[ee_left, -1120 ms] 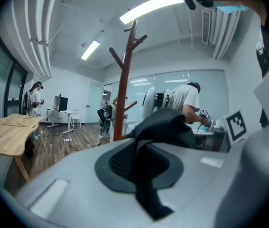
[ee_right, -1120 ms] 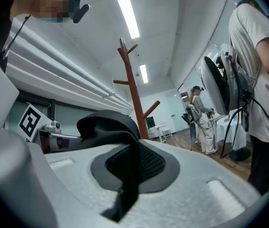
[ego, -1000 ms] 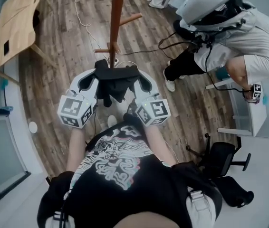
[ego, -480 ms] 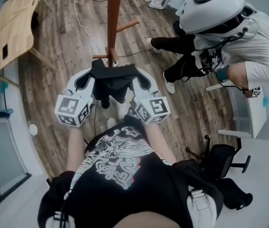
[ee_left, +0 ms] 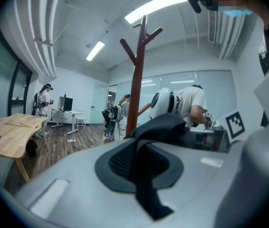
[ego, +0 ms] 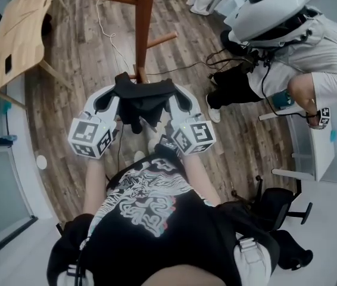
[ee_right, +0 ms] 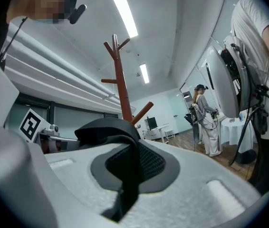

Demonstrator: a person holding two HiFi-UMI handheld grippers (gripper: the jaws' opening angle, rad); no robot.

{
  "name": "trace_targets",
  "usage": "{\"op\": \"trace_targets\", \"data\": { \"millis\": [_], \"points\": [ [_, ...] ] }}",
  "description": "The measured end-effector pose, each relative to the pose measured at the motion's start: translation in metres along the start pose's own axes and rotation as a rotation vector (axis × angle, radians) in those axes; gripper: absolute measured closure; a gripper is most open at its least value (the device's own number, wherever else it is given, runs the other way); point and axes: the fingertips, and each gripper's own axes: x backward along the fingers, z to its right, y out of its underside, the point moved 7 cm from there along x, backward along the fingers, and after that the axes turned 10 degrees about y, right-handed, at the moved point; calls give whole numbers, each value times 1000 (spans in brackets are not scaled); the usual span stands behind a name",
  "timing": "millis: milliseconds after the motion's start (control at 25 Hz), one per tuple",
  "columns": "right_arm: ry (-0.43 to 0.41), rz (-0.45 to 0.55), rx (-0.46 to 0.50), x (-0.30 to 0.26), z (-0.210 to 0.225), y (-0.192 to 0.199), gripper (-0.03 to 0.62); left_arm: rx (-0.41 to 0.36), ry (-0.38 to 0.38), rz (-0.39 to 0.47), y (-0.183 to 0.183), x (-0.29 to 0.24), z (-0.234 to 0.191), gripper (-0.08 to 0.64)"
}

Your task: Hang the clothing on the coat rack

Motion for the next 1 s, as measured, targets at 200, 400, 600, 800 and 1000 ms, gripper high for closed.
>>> {"op": "trace_targets", "data": {
  "millis": [200, 400, 600, 800, 1000],
  "points": [
    [-5, 13, 2, -15, 6, -5, 580, 2, -14, 0, -2, -6, -11, 554],
    [-16, 30, 12, -31, 9, -14, 580, -3, -26, 18, -11, -14, -24, 554],
    [-18, 46, 22, -41, 17, -21, 580, -15, -30, 29, -19, -23, -32, 554],
    [-22, 53, 32, -50, 25, -27, 580, -21, -33, 27, -24, -31, -36, 554],
    [-35, 39, 50, -66, 38, -26, 580, -22, -34, 14, -24, -46, -44, 554]
  ]
}}
